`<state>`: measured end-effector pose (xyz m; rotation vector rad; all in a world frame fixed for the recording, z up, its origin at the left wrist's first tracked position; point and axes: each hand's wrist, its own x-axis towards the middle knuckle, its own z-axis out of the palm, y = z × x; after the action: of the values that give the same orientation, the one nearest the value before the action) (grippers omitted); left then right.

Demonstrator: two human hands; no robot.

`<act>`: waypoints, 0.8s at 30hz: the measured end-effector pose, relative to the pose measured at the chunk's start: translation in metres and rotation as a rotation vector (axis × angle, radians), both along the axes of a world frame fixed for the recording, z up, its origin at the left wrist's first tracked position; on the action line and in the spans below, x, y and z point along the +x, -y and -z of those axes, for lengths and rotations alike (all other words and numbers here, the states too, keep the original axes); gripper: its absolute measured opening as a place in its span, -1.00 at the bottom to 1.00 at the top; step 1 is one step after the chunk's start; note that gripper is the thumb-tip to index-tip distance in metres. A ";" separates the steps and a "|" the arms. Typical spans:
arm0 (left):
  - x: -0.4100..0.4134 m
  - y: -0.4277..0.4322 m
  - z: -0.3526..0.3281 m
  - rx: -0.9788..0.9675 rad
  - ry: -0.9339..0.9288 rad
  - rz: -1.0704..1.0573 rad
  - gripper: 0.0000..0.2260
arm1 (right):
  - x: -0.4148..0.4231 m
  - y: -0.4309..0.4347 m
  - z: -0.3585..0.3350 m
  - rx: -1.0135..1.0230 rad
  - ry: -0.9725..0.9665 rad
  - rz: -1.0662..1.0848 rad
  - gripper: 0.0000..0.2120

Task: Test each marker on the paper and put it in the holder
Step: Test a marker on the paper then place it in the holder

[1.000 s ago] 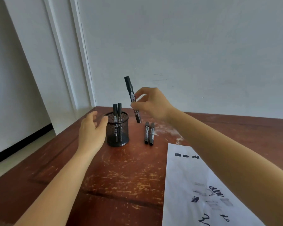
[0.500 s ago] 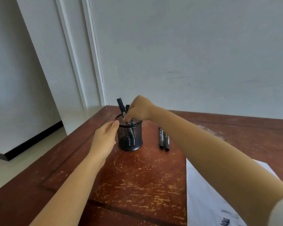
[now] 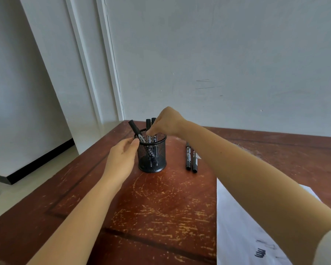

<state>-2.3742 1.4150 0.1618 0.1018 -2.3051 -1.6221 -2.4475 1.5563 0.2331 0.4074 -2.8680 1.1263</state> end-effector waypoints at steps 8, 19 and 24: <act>0.031 -0.045 -0.004 -0.420 -0.299 -0.012 -0.79 | 0.016 -0.092 0.013 -0.082 -0.010 0.189 -0.82; 0.079 -0.117 0.034 -0.866 -0.138 0.581 -0.67 | 0.017 -0.097 0.073 0.107 0.190 0.236 -0.61; 0.087 -0.120 0.035 -0.898 -0.117 0.635 -0.69 | 0.022 -0.099 0.067 0.048 0.253 0.302 -0.75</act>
<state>-2.2876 1.5348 0.1264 -0.9675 -2.8776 -0.5848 -2.4258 1.6556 0.1664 -0.1791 -3.0309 1.1256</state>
